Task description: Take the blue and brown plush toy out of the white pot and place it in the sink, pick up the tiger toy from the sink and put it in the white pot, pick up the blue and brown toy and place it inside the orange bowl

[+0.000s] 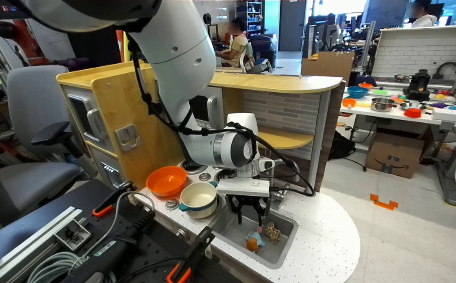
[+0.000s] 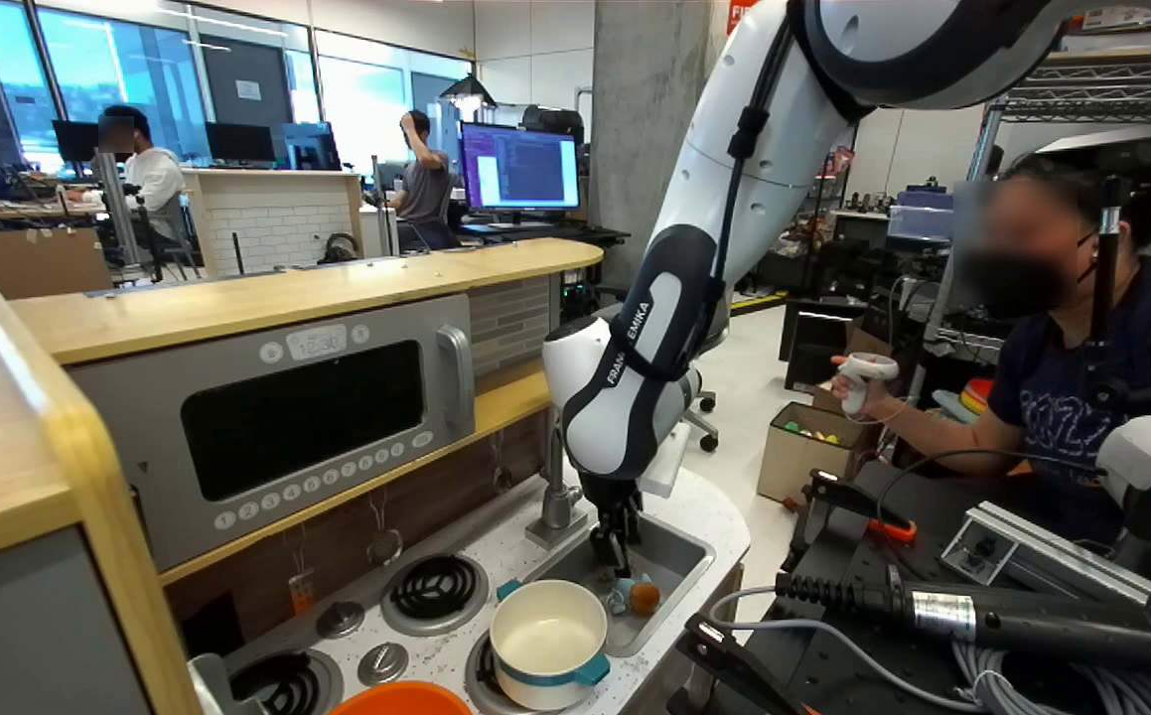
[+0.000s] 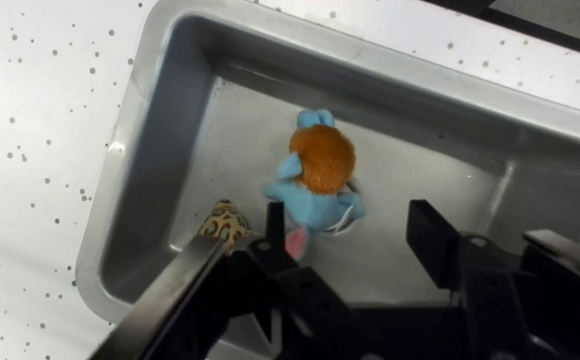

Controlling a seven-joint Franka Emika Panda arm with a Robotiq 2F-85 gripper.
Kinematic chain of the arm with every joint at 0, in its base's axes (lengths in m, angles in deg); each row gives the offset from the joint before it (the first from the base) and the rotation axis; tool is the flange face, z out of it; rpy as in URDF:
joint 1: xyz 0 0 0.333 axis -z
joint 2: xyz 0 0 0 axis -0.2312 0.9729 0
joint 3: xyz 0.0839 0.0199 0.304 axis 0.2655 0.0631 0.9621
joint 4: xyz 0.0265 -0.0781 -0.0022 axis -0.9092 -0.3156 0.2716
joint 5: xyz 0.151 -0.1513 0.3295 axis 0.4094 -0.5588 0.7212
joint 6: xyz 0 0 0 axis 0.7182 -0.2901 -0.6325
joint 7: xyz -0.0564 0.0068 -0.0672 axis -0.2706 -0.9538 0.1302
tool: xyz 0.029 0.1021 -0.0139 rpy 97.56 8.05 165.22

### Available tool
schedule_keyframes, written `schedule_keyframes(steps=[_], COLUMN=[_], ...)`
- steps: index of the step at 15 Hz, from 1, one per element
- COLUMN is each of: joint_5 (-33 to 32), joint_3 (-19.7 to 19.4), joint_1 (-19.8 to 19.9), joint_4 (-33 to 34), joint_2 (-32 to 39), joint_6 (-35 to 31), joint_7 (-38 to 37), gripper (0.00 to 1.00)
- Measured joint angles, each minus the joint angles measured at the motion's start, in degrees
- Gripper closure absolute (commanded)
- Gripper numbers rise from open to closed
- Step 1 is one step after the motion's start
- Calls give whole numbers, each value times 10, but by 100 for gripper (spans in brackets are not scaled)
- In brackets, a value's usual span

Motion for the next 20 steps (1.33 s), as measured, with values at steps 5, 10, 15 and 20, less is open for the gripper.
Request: schedule_keyframes(steps=[5,10,15,20], joint_5=[3,4,5,13], joint_3=[17,25,25,16], joint_1=[28,47,47,48], joint_4=[-68,-193,-282,-300], joint_2=[-57,-165,-247,-268], joint_6=[-1,-4,-5,-6], joint_7=[26,29,29,19], gripper=[0,0,0,0])
